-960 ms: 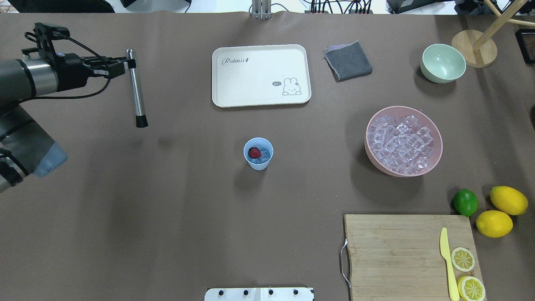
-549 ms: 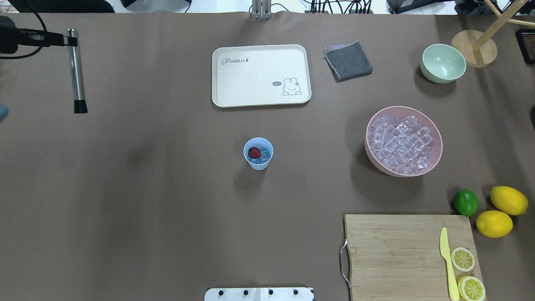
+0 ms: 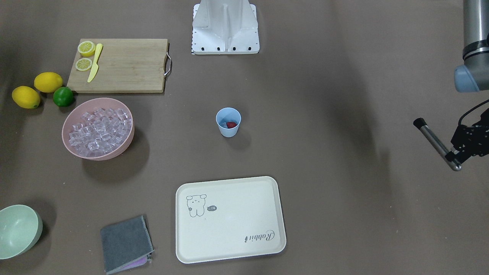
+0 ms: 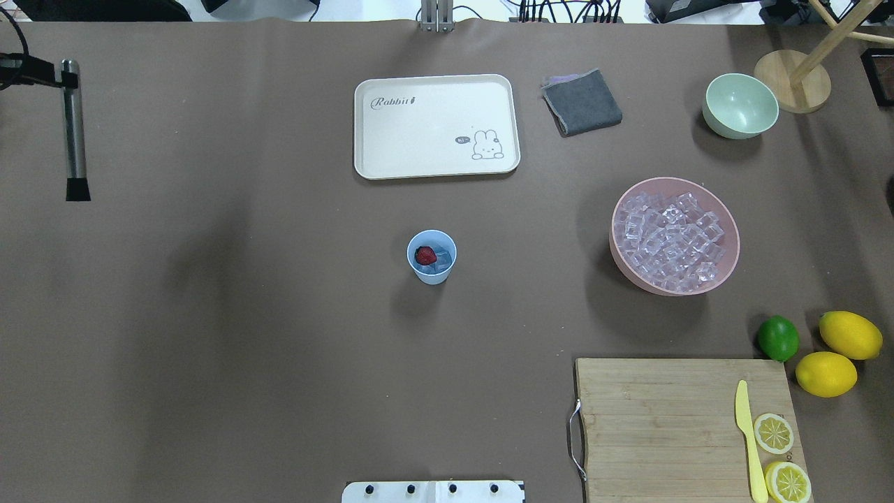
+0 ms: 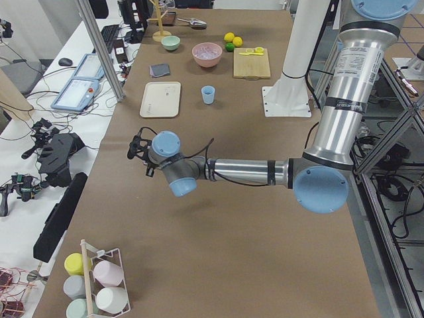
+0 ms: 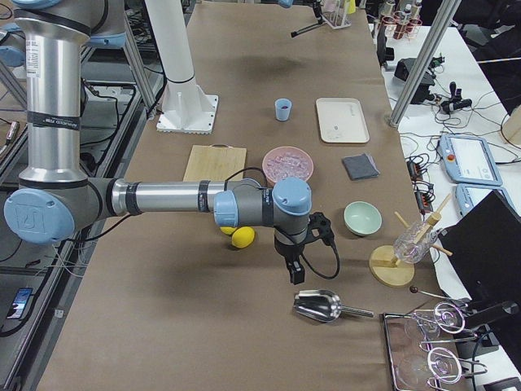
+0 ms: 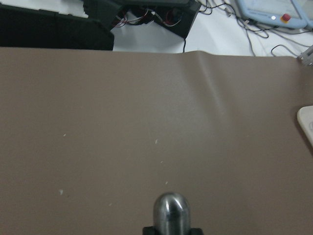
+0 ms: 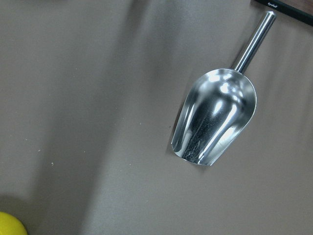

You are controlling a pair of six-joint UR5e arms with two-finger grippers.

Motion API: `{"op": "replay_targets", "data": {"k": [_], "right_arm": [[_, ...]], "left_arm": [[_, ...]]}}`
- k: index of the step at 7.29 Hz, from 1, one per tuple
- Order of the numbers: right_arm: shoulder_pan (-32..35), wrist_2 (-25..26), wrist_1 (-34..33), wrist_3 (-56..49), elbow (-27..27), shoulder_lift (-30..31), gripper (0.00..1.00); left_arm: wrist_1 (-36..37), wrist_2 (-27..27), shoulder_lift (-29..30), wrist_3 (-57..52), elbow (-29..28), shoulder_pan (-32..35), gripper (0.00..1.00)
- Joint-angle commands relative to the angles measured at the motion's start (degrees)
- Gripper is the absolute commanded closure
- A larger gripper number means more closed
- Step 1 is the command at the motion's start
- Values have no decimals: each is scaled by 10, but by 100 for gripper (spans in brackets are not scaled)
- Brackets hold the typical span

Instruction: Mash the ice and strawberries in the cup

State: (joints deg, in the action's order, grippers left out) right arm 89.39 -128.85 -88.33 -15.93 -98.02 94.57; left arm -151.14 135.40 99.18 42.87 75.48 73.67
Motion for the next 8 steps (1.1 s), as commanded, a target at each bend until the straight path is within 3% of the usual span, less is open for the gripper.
{"op": "replay_targets", "data": {"k": [1, 3, 5, 8], "right_arm": [[0, 0, 0, 0, 1, -2, 1], [0, 0, 0, 0, 0, -1, 1], [0, 0, 0, 0, -1, -1, 1], [0, 0, 0, 0, -2, 0, 1]], "left_arm": [[72, 93, -29, -18, -9, -2, 100], [124, 100, -51, -36, -29, -4, 100], [176, 82, -55, -139, -42, -12, 100], [195, 66, -52, -143, -45, -24, 100]]}}
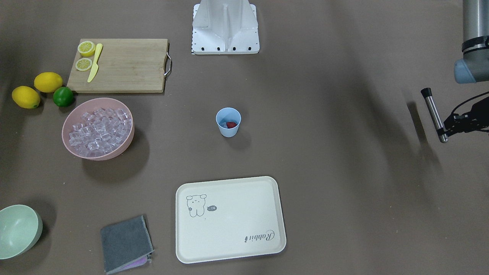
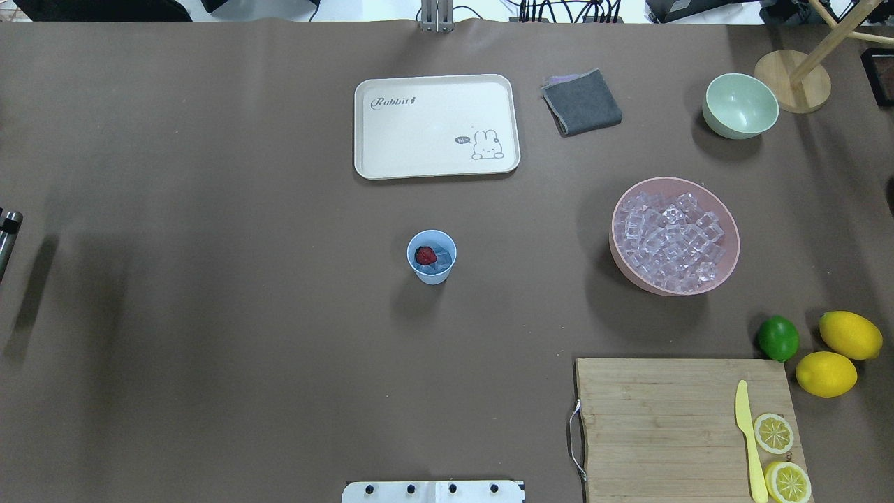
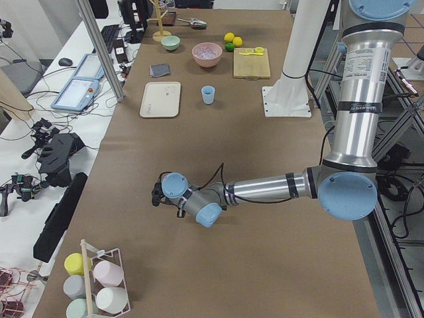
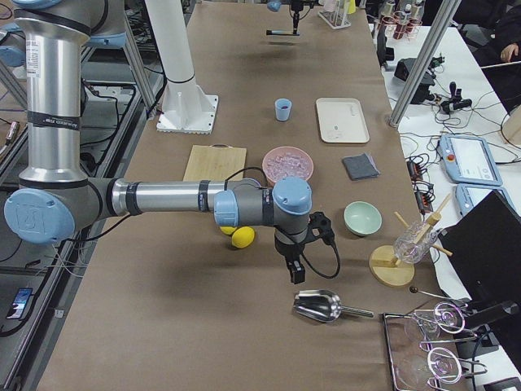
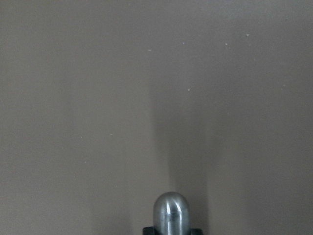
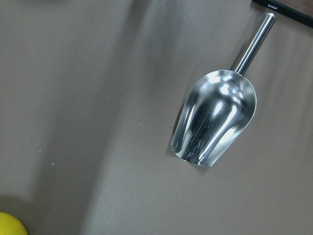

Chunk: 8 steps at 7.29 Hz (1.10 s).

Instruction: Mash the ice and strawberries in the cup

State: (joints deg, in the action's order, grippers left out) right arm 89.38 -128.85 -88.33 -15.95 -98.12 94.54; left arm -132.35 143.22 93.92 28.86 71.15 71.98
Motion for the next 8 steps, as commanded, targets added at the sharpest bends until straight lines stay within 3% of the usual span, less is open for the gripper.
{"op": "replay_targets", "data": {"k": [1, 2, 3, 4, 5, 8], "right_arm": [[0, 0, 0, 0, -1, 0, 1], [0, 0, 0, 0, 2, 2, 1], [0, 0, 0, 0, -1, 3, 1], [0, 0, 0, 0, -1, 3, 1], [0, 0, 0, 0, -1, 4, 1], [1, -14, 0, 0, -2, 10, 1]], "left_arm": [[10, -15, 0, -3, -1, -7, 100], [10, -19, -2, -3, -3, -7, 100], [10, -24, -5, -2, -4, -7, 92], [8, -37, -7, -2, 2, -7, 25], [8, -37, -1, -3, 3, -7, 2], [10, -37, 3, -4, 33, -1, 2]]}}
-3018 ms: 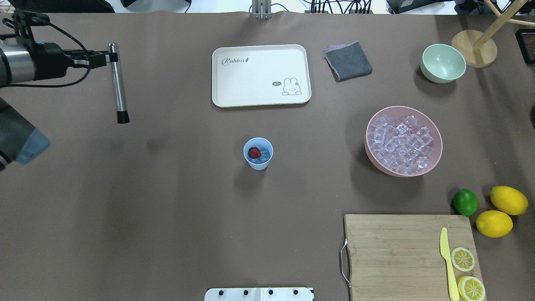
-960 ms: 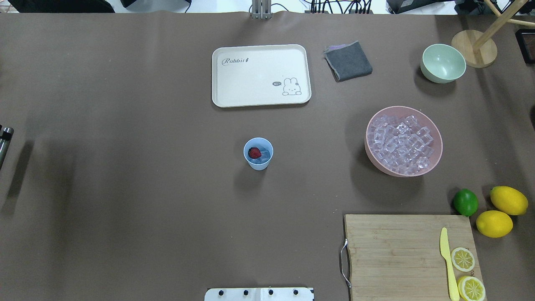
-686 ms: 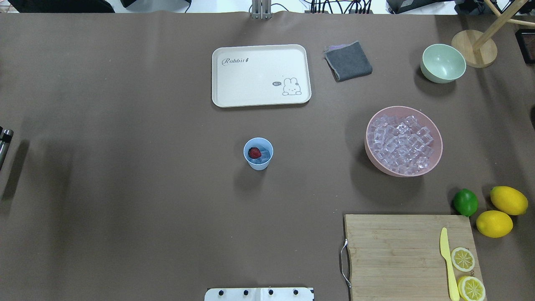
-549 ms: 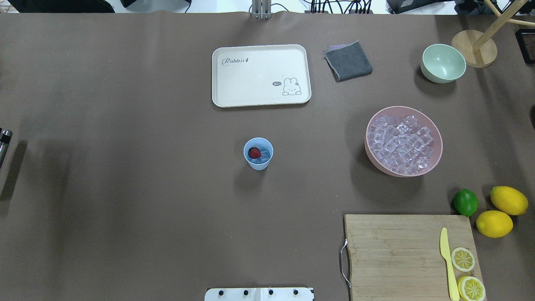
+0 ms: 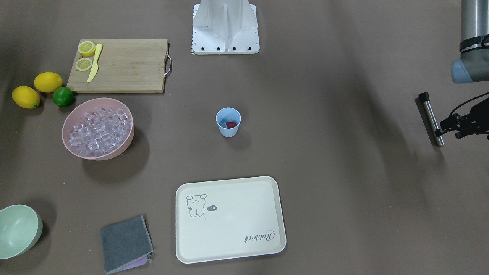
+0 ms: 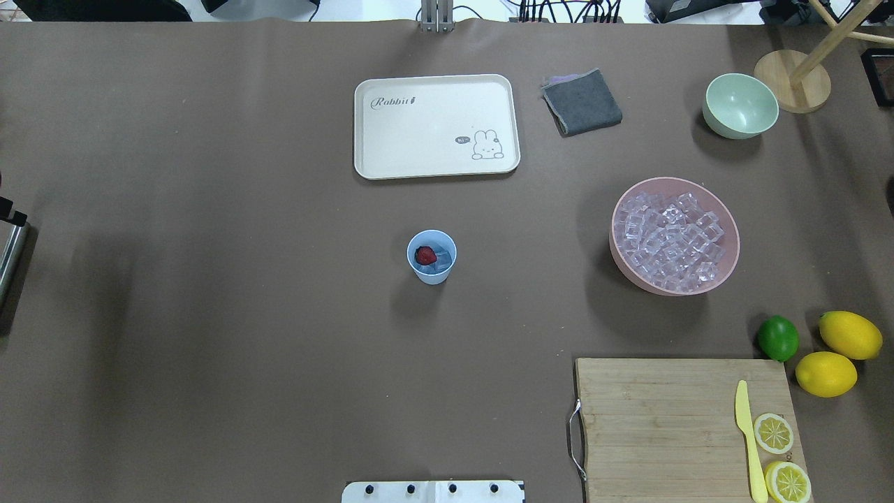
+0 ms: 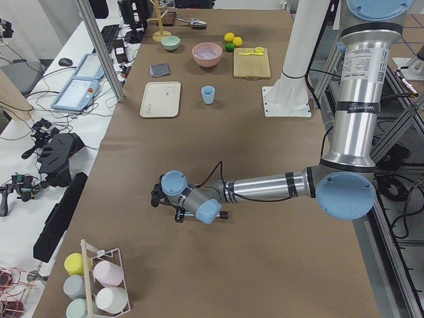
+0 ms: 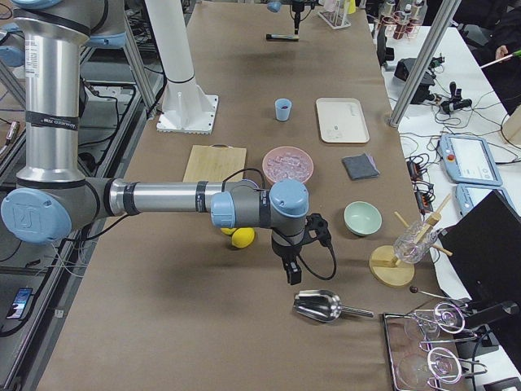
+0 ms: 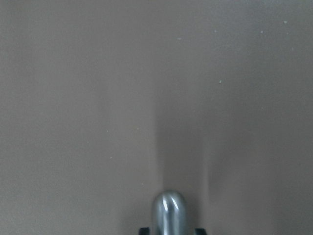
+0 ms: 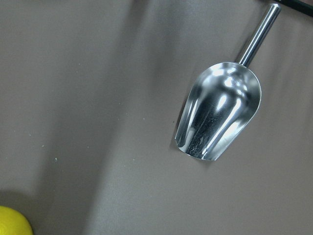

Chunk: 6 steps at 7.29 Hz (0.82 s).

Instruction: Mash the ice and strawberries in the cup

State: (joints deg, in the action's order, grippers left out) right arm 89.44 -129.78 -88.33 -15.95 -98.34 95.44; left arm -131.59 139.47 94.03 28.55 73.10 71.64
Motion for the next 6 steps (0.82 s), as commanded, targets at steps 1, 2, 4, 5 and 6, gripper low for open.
{"op": "replay_targets", "data": {"k": [1, 2, 4, 5, 6], "right_arm": [[0, -5, 0, 0, 0, 4, 1], [0, -5, 0, 0, 1, 4, 1], [0, -5, 0, 0, 1, 5, 1], [0, -6, 0, 0, -1, 10, 1], [0, -6, 0, 0, -1, 11, 1]], "left_arm": [[3, 0, 5, -16, 13, 5, 2], [38, 4, 8, -77, 14, 32, 2], [209, 5, 60, -155, 74, 66, 2], [304, 2, 82, -202, 110, 82, 2], [402, 0, 112, -244, 143, 113, 2]]}}
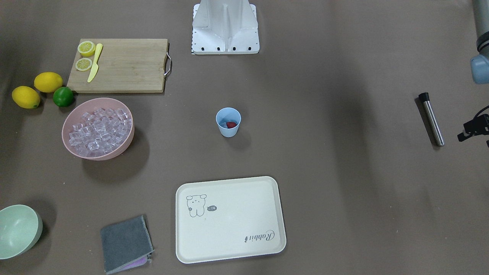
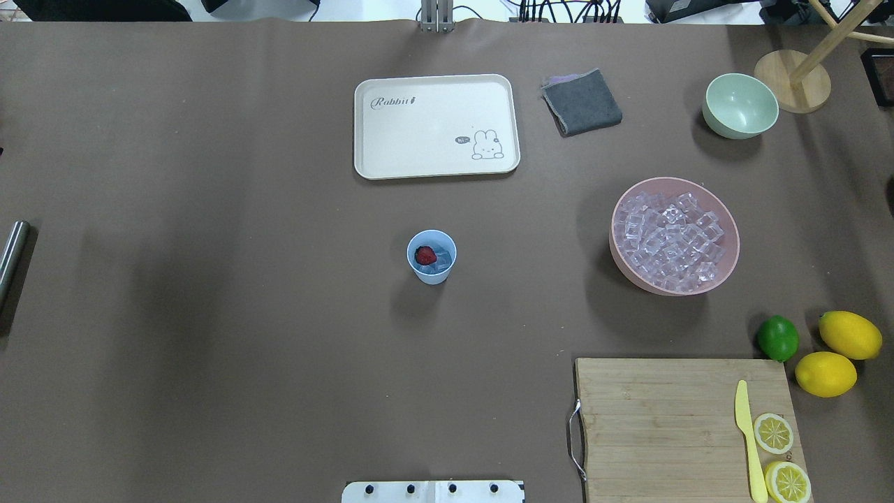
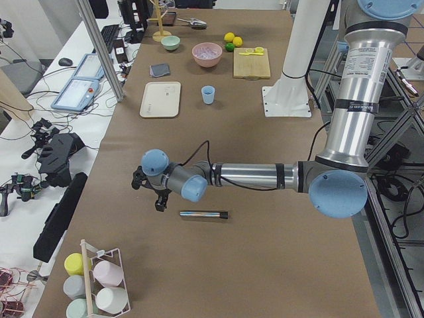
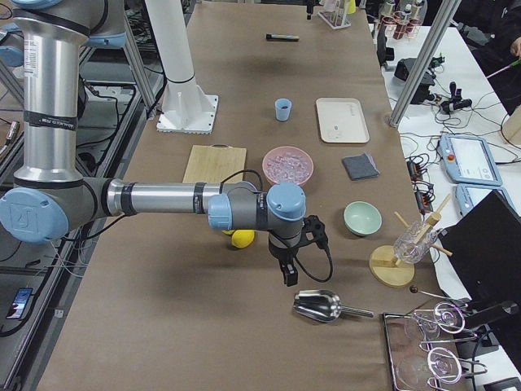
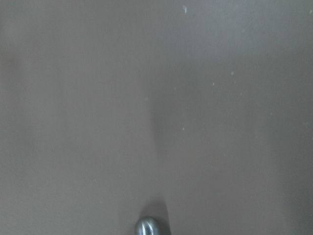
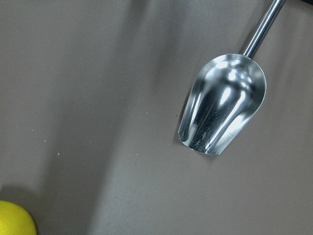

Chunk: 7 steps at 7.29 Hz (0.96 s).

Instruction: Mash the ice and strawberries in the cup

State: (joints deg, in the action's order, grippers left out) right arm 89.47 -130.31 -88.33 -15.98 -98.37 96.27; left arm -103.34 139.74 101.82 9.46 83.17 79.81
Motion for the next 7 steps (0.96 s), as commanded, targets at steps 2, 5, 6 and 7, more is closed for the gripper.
{"op": "replay_targets", "data": {"k": [2, 5, 6, 7], "right_arm": [[0, 0, 0, 1, -1, 2, 1], [-1, 0, 0, 0, -1, 1, 1], [-1, 0, 0, 0, -1, 1, 1], [-1, -1, 0, 0, 0, 1, 1]], "left_arm": [[178, -29, 16, -74, 131, 53, 2], [120, -46, -77, -77, 124, 56, 2], [63, -47, -115, -76, 114, 56, 2], [40, -46, -126, -70, 114, 56, 2]]}}
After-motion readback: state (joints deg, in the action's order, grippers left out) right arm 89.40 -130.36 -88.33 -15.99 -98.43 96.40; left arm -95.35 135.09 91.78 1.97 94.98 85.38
